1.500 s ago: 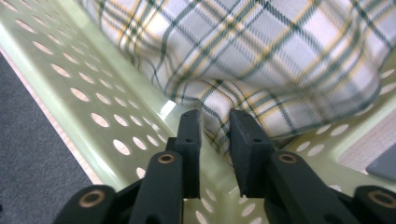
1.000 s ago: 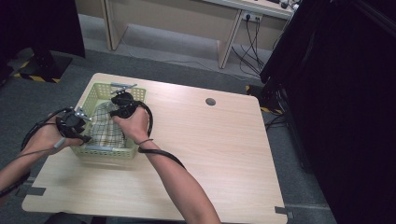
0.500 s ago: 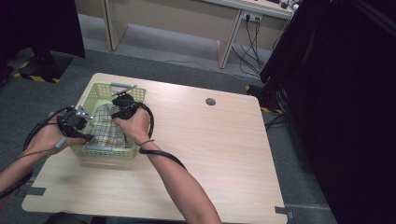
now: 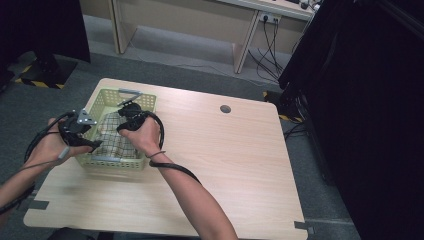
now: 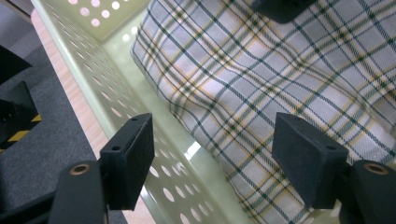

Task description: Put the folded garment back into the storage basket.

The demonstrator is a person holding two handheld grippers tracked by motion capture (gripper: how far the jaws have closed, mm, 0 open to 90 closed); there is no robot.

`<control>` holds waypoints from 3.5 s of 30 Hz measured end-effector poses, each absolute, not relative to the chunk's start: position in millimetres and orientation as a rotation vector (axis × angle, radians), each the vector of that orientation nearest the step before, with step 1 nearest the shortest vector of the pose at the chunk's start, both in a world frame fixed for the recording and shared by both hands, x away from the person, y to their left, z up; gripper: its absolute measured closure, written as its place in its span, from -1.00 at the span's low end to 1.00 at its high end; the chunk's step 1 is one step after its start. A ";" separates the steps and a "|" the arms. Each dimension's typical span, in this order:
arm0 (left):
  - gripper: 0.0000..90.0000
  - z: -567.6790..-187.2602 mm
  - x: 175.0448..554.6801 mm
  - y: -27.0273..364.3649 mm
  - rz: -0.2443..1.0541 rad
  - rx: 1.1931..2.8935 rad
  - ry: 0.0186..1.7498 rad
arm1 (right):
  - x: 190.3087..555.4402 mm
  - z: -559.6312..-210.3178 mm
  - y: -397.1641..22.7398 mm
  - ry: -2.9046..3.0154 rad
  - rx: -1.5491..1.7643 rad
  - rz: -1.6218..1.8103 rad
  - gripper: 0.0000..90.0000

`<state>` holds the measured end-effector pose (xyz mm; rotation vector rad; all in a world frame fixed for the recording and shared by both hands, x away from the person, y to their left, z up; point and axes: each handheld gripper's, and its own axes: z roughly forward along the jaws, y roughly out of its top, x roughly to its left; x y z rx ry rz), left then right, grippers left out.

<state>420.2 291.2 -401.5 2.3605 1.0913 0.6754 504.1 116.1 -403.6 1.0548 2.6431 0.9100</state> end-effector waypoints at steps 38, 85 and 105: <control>-0.75 -391.9 408.8 293.4 0.764 2.127 1.087 | 505.3 -372.7 81.0 2.607 0.980 1.037 -0.65; -0.78 -396.2 369.3 268.3 0.767 1.850 1.054 | 477.6 -360.3 -5.5 2.639 0.627 1.188 -0.75; -0.76 -395.7 352.2 255.8 0.787 1.823 1.007 | 457.6 -371.4 -60.9 2.597 0.693 1.175 -0.79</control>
